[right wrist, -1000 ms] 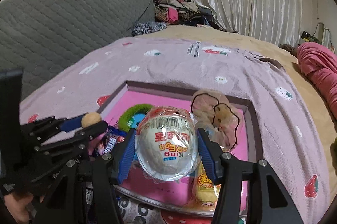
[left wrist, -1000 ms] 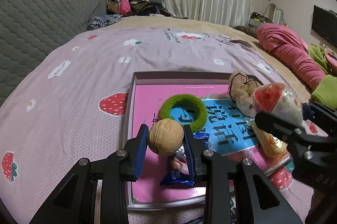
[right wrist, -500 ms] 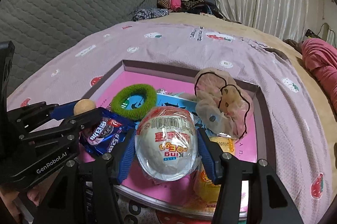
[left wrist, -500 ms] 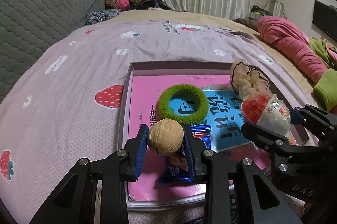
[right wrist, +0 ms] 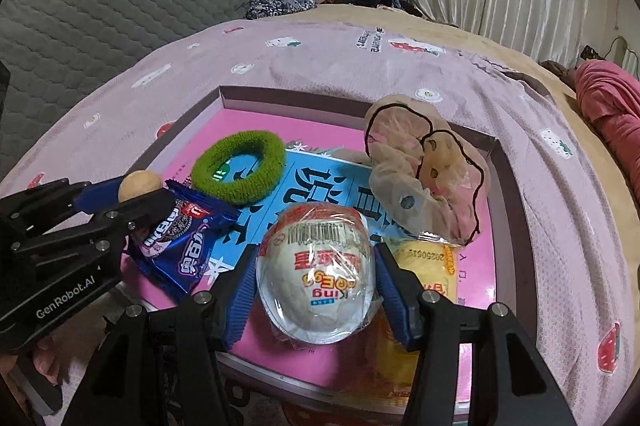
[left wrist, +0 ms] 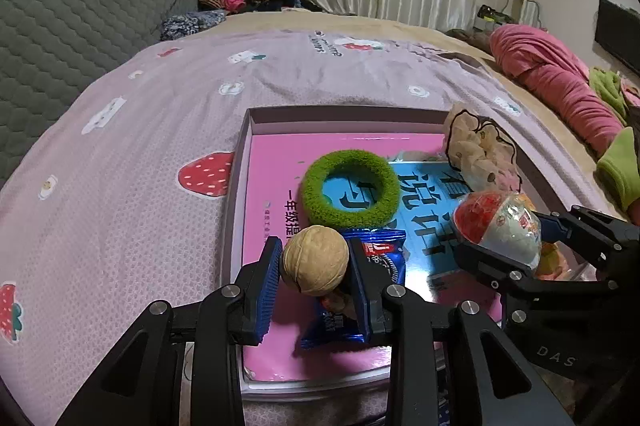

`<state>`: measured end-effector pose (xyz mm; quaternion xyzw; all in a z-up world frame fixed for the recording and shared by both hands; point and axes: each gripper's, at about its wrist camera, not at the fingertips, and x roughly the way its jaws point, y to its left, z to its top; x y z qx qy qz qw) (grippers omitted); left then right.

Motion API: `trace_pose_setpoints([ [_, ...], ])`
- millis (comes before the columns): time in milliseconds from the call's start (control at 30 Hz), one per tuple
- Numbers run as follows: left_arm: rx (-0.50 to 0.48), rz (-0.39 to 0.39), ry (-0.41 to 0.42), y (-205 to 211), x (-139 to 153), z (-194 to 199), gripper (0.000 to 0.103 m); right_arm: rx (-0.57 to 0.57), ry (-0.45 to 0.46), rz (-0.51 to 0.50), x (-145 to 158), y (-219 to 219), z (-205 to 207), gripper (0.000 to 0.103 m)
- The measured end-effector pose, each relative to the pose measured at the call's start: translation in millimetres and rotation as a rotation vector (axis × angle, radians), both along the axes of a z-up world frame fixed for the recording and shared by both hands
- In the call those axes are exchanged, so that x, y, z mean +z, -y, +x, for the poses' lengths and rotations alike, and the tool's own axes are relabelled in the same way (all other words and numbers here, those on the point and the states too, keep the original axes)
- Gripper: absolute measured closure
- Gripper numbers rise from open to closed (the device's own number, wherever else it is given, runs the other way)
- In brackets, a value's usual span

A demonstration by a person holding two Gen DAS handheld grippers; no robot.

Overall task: Organize objects
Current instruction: 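Lower the walnut into the tray with the left tool while the right tool lowers the white egg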

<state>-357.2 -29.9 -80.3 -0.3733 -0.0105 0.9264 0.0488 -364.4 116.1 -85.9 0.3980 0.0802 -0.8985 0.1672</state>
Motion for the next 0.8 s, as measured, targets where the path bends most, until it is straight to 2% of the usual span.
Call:
trace_pose_setpoints([
  [533, 0.005, -0.024, 0.015, 1.1, 0.0, -0.4, 0.068, 0.004, 0.010, 0.025, -4.7, 4.1, -1.1, 0.046],
  [667, 0.011, -0.030, 0.009, 2.6, 3.4, 0.9, 0.047, 0.007, 0.011, 0.021, -3.2, 4.1, 0.2, 0.046],
  [800, 0.013, 0.004, 0.018, 7.6, 4.7, 0.8, 0.043, 0.005, 0.000, 0.019, 0.3, 3.8, 2.5, 0.046],
])
